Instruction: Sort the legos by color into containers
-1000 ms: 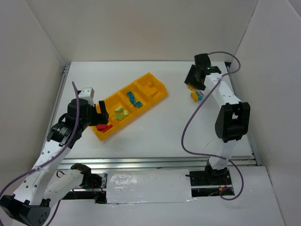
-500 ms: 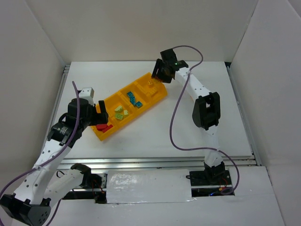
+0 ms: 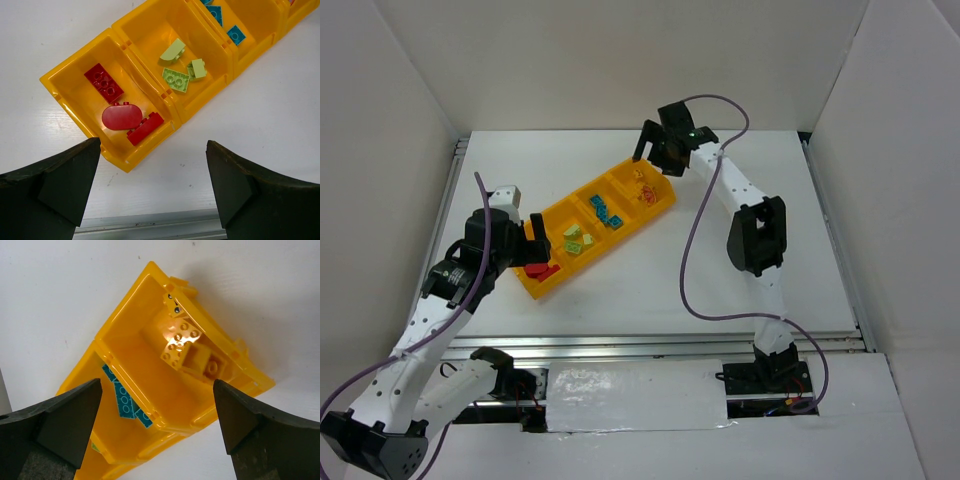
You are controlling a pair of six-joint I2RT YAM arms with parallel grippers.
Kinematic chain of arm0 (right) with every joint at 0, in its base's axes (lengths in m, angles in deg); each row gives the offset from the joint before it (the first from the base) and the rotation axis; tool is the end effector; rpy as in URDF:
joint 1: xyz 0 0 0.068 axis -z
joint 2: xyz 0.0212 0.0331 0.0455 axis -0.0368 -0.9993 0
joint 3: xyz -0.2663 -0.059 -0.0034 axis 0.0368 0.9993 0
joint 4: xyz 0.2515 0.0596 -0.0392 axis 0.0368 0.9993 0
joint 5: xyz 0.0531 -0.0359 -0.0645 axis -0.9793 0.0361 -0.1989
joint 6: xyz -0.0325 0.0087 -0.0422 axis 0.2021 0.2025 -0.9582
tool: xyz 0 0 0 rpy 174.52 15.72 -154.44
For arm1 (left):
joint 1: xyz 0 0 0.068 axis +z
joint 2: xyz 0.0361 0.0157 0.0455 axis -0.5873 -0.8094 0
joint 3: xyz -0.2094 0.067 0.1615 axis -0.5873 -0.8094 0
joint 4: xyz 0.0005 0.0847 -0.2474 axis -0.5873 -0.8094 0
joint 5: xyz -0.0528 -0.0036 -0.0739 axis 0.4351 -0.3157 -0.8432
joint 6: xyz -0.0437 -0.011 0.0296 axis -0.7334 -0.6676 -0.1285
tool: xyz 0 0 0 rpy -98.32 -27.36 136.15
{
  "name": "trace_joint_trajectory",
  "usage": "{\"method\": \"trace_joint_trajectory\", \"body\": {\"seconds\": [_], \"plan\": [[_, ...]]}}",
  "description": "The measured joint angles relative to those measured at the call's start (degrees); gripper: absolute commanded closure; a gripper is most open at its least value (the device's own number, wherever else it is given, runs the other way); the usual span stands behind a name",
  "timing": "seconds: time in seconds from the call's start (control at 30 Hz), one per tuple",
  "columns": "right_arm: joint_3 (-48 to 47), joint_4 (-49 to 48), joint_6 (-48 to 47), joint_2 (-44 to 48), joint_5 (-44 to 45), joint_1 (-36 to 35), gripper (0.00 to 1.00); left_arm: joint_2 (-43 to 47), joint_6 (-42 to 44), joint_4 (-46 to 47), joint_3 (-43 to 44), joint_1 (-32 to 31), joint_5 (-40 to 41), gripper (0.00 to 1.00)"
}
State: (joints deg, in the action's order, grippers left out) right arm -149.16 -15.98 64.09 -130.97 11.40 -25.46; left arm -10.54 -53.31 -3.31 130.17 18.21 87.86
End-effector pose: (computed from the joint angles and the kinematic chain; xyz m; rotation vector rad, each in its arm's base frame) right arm 0.4752 0.2056 0.2788 0.2774 2.3916 0.5213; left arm 0.1706 -0.0470 0.3336 -0.2119 2.0984 -0.2080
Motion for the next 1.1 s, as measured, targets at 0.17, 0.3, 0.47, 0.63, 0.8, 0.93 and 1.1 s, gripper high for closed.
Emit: {"method": "trace_joint_trajectory", "body": {"seconds": [0.17,0.3,0.47,0.63,0.8,0.93,1.1], "plan": [[1.0,0.5,-2.6,2.9,2.5,1.4,0.00,0.0,0.0,0.0,0.0,0.0,0.0,0.01],[7.0,0.9,-6.1,8.3,3.8,7.0,0.00,0.0,0.0,0.0,0.0,0.0,0.0,0.01],[14.4,1.4,-12.4,10.0,7.6,17.1,0.00,0.0,0.0,0.0,0.0,0.0,0.0,0.00],[21.7,3.8,-18.5,9.6,10.3,21.9,0.00,-0.1,0.0,0.0,0.0,0.0,0.0,0.00],[22.3,3.4,-23.7,8.1,11.8,21.5,0.00,-0.5,0.0,0.0,0.0,0.0,-0.2,0.00],[23.8,0.7,-27.8,7.9,11.9,21.5,0.00,-0.6,0.0,0.1,0.0,0.0,-0.6,0.00],[20.6,1.2,-32.3,4.2,9.5,22.0,0.00,-0.9,0.1,0.2,0.0,0.0,-1.1,0.00]]}}
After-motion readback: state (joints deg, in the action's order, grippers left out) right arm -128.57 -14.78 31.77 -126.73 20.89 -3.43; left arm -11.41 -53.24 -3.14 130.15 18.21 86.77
